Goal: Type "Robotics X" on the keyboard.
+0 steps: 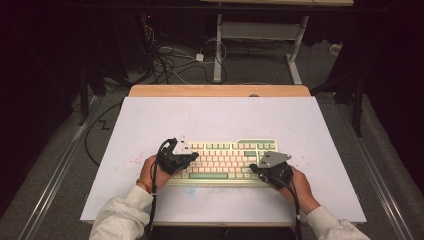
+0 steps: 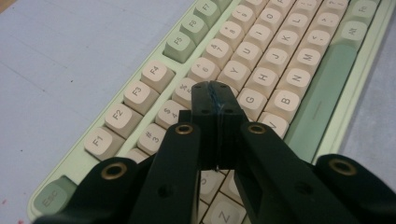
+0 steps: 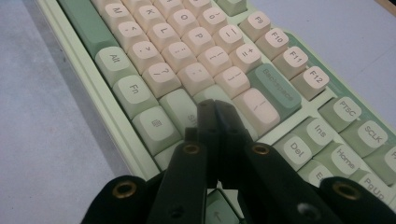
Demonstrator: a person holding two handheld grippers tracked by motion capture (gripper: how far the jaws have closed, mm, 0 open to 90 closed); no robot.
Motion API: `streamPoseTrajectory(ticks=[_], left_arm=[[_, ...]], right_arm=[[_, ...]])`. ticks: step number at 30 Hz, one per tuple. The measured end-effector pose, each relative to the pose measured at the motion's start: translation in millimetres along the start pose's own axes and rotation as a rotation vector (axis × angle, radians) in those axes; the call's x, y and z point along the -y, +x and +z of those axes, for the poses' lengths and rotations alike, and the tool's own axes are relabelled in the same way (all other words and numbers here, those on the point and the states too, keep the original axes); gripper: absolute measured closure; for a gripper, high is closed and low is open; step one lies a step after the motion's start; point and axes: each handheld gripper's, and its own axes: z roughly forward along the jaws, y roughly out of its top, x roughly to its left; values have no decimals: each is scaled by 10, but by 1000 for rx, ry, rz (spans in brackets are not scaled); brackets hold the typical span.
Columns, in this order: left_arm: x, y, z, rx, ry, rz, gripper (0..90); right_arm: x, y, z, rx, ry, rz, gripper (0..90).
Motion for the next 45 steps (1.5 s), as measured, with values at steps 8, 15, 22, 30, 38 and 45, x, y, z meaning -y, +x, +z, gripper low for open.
streamPoseTrajectory(ticks=[8,15,22,30,38,45], left_arm=[[-32,16,78,-8,21,4,875],[-57,12,133,-6,40,14,875],[-66,10,166,-6,54,22,875],[-66,12,187,0,80,32,877],[-80,12,83,-35,35,33,876],[-78,9,55,-44,20,37,876]], right_arm=[[2,3,0,3,-2,-2,900],[1,3,0,3,-1,-5,900],[2,5,-2,3,0,-5,900],[-3,15,-3,8,4,-11,900],[-5,17,-8,10,7,-8,900],[-3,21,-6,10,4,-7,900]])
